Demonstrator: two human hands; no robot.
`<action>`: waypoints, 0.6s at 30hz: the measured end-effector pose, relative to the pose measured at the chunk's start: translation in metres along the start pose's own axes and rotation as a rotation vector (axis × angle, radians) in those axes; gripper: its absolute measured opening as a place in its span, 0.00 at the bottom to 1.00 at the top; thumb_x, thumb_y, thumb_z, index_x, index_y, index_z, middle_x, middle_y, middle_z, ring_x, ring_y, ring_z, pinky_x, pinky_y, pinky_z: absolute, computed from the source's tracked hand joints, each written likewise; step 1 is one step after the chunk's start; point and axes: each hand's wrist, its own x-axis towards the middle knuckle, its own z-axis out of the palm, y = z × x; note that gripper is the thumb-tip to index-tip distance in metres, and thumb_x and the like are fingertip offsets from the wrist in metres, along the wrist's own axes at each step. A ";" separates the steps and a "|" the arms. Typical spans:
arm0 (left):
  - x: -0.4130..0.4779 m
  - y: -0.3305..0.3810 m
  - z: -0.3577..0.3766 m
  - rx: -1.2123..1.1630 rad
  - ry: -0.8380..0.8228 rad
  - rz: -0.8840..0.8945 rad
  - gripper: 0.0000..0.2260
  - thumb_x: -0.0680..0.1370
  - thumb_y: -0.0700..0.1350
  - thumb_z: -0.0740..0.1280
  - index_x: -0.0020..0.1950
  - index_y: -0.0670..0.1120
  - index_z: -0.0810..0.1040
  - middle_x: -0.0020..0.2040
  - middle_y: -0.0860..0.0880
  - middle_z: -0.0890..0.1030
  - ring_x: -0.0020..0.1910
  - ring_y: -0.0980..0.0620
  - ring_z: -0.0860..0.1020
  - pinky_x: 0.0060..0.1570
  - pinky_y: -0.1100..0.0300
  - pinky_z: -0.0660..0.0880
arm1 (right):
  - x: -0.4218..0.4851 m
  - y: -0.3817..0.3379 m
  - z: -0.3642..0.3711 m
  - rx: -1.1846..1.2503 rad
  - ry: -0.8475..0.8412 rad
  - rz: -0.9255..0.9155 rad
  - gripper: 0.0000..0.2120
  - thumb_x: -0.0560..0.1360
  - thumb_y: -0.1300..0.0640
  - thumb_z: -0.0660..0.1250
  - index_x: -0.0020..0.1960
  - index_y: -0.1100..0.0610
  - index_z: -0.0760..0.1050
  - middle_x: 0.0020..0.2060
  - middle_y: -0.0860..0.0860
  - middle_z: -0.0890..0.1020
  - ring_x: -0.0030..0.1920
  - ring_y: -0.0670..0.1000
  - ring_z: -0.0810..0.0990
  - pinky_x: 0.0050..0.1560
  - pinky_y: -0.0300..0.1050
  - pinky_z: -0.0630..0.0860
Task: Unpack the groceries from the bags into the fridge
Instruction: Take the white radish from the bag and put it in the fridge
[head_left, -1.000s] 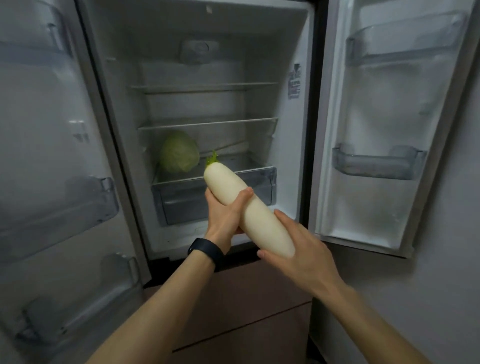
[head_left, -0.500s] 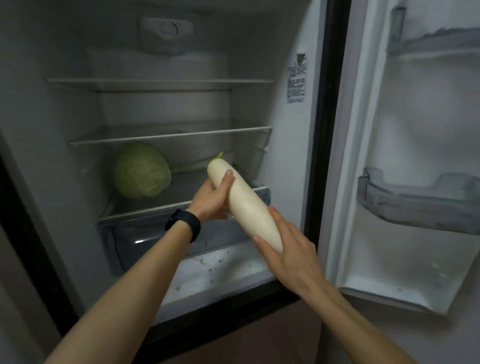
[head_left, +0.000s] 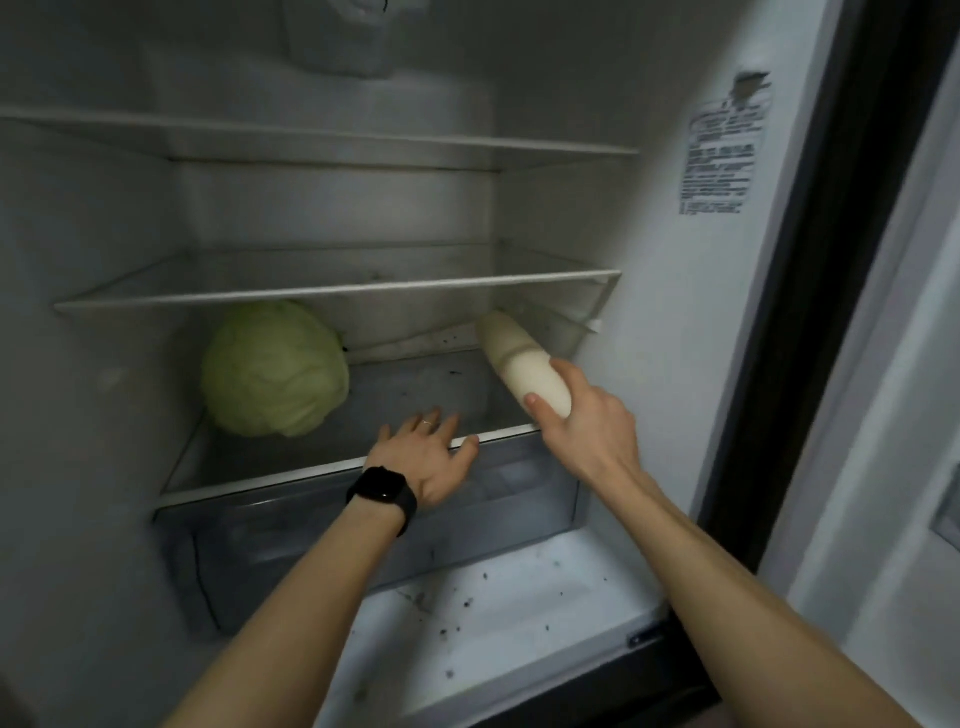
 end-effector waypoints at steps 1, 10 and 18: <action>0.001 0.000 0.000 -0.004 -0.002 -0.004 0.29 0.81 0.65 0.44 0.80 0.54 0.54 0.81 0.50 0.52 0.79 0.49 0.52 0.75 0.42 0.49 | 0.010 -0.001 0.009 -0.015 -0.001 -0.001 0.26 0.79 0.39 0.61 0.74 0.45 0.64 0.56 0.61 0.81 0.56 0.65 0.79 0.54 0.53 0.73; 0.005 -0.002 0.004 -0.004 0.023 -0.013 0.30 0.80 0.65 0.44 0.80 0.54 0.54 0.81 0.50 0.52 0.80 0.49 0.51 0.74 0.41 0.49 | 0.063 -0.004 0.065 -0.233 0.112 -0.069 0.24 0.79 0.42 0.61 0.63 0.60 0.76 0.57 0.64 0.80 0.56 0.66 0.76 0.55 0.54 0.70; 0.004 -0.002 0.004 -0.006 0.009 -0.021 0.30 0.80 0.65 0.43 0.81 0.55 0.53 0.81 0.50 0.52 0.80 0.49 0.50 0.75 0.42 0.48 | 0.065 0.000 0.058 -0.351 0.129 -0.176 0.20 0.79 0.42 0.61 0.65 0.50 0.77 0.58 0.58 0.79 0.57 0.64 0.74 0.43 0.52 0.76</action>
